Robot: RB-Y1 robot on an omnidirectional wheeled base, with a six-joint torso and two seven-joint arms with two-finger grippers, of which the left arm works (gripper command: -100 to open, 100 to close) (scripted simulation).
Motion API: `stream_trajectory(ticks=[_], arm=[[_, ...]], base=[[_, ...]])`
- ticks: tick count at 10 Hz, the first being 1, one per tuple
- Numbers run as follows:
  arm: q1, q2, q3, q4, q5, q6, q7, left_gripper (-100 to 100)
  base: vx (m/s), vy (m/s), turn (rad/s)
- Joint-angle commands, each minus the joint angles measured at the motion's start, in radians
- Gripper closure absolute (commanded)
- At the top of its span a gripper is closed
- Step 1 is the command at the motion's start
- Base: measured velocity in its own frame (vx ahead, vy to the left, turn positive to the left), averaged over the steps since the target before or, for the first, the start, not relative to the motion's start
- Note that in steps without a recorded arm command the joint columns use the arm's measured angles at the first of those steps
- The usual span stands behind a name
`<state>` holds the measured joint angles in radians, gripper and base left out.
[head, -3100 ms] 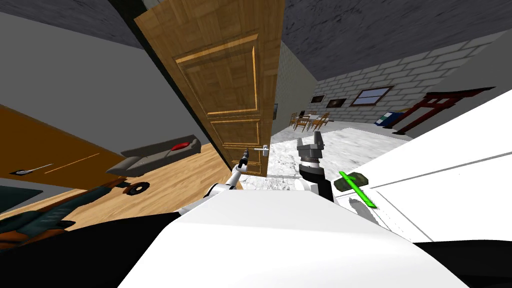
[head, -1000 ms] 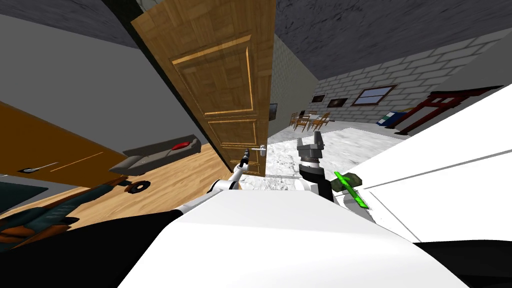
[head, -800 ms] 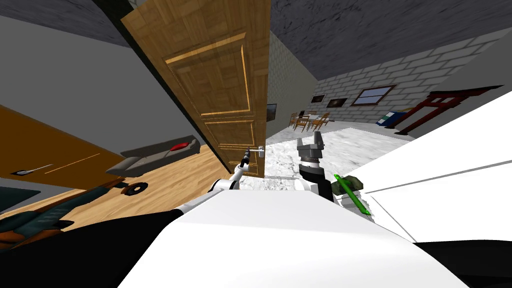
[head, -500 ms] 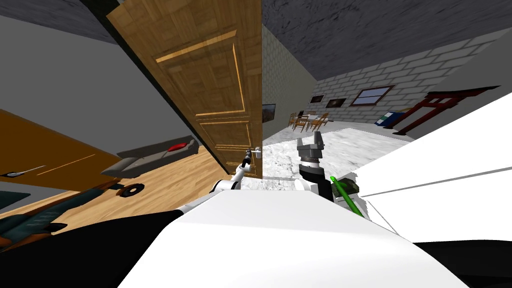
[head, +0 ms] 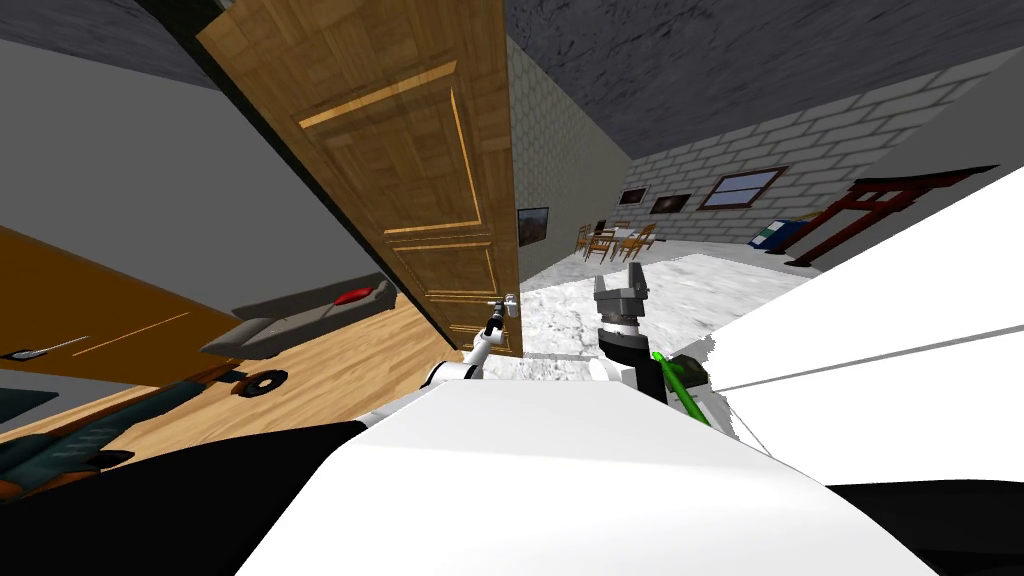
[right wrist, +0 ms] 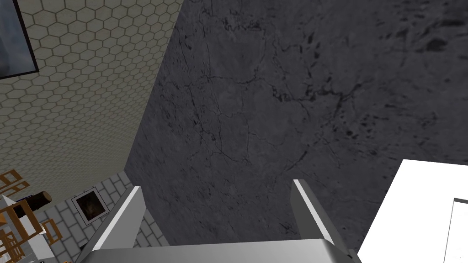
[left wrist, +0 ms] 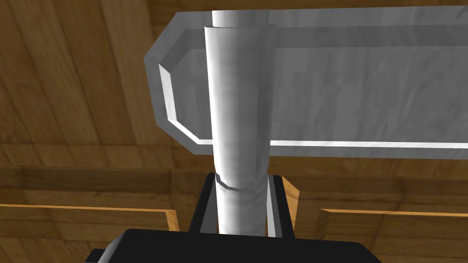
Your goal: Push the door open
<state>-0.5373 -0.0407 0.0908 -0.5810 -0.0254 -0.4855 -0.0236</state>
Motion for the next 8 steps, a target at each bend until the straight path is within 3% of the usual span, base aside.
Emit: stream_trajectory(ticks=[1,3,4,8], arm=[[-0.002,0.006,0.001,-0.003,-0.001,-0.004,-0.003,100],[-0.002,0.006,0.001,-0.003,-0.001,-0.004,-0.003,100],[-0.007,0.02,-0.004,0.011,0.023,-0.007,-0.02,100],[-0.011,0.03,-0.005,0.017,0.039,-0.011,-0.031,100]], base=[[-0.001,0.011,-0.01],[0.0,0.0,0.0],[0.054,0.052,0.011],[0.065,0.026,0.0]])
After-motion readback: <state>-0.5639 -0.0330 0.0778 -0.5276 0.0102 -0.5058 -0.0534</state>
